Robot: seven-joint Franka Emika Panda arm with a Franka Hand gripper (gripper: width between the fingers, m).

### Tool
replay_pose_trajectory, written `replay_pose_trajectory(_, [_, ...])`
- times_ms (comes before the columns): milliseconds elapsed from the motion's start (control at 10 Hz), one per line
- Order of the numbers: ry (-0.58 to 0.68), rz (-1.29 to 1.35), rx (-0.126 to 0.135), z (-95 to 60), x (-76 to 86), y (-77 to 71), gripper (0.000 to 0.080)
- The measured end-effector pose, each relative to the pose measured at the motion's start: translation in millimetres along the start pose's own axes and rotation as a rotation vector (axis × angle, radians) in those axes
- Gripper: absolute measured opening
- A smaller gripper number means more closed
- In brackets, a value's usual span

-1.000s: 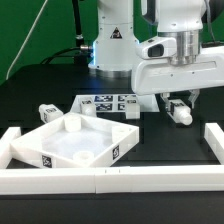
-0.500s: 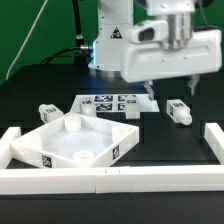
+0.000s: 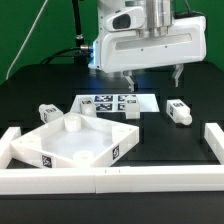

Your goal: Assemble one leg

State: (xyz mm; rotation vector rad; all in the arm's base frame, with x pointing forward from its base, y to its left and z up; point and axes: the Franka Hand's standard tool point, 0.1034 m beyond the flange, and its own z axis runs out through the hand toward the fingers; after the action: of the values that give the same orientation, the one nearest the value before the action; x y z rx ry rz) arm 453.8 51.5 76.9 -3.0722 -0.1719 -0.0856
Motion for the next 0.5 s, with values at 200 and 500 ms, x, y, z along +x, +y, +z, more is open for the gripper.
replay_pose_trajectory(200, [-0.006,0.001,0.006,-3.8,3.6,33.9,0.0649])
replay_pose_trajectory(500, [-0.045,0.121,0.029,-17.0,0.2,116.6,0.0649])
